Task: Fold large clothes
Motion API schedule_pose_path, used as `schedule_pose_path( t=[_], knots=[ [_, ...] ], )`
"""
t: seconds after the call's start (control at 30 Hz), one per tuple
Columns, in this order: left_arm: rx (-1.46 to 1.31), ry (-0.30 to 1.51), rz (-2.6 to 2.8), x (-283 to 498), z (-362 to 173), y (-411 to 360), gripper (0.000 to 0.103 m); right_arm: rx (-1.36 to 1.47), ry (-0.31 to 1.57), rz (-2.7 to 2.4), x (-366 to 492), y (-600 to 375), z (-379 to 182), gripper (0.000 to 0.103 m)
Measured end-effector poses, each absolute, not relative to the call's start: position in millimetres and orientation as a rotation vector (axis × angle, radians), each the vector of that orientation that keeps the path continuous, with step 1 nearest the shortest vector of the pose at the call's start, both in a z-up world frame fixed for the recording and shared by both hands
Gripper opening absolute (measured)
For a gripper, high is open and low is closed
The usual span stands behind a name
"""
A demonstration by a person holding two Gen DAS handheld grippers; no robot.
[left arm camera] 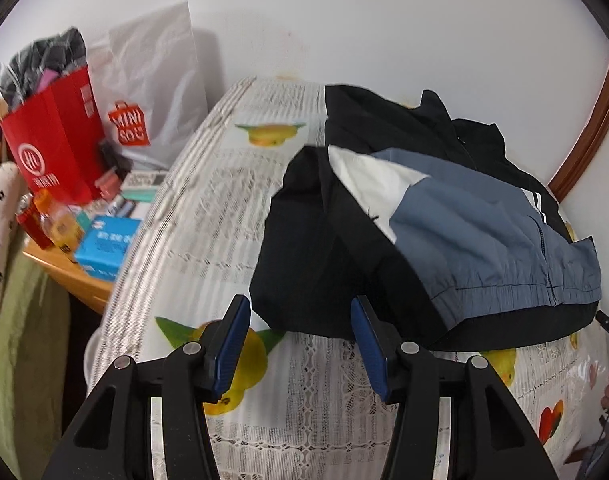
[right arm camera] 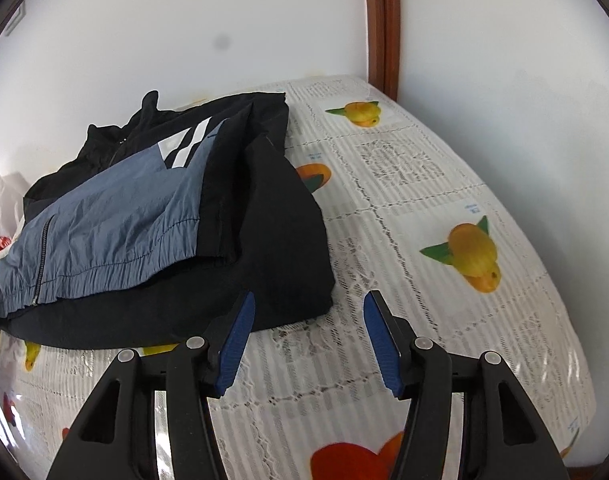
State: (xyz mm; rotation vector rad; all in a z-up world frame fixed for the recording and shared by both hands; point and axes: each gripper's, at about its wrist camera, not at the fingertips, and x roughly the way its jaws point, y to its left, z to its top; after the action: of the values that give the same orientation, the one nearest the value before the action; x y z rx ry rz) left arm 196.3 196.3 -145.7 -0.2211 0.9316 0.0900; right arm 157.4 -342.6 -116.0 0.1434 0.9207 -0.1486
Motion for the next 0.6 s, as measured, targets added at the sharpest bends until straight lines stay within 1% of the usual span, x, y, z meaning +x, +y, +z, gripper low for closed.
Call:
schedule_pose_path(
  t=[0.23,0.3,0.37,0.4,0.43,0.47,0.5,0.53,0.57,0.6],
  knots=[
    [-0.257,0.950,0.091,210.9,-164.5,202.2,0.049,0.188,0.969,-0.132,180.3,-340.1,-134.5,0.056],
    [-0.279,0.955,0.082,214.1,-168.3,202.2,0.046,0.205,0.974,-0.125,185.4,-339.7,-139.2,0.056],
    [-0.284,0.951,0.076,215.3,-168.8,200.6,0.037,0.223,0.970,-0.122,187.7,-341.2,-141.4,0.056],
    [-0.284,0.950,0.074,215.2,-168.3,199.6,0.034,0.230,0.969,-0.121,189.1,-341.7,-142.2,0.056],
    [-0.283,0.950,0.073,214.8,-167.5,198.5,0.029,0.234,0.965,-0.118,189.9,-342.3,-142.2,0.052],
    [-0.278,0.949,0.074,214.3,-166.5,197.5,0.022,0.235,0.963,-0.114,190.5,-342.7,-142.0,0.039],
    [-0.268,0.949,0.077,213.5,-165.5,196.7,0.018,0.233,0.965,-0.108,190.7,-342.7,-141.9,0.030],
    [-0.262,0.949,0.079,212.6,-164.3,197.0,0.013,0.224,0.969,-0.104,191.1,-342.3,-141.5,0.018],
    [-0.269,0.947,0.074,211.2,-163.2,198.1,0.010,0.214,0.969,-0.095,191.1,-342.0,-140.5,0.013],
    [-0.282,0.948,0.070,209.5,-162.3,199.6,0.009,0.209,0.964,-0.082,190.3,-342.1,-138.8,0.012]
  ],
)
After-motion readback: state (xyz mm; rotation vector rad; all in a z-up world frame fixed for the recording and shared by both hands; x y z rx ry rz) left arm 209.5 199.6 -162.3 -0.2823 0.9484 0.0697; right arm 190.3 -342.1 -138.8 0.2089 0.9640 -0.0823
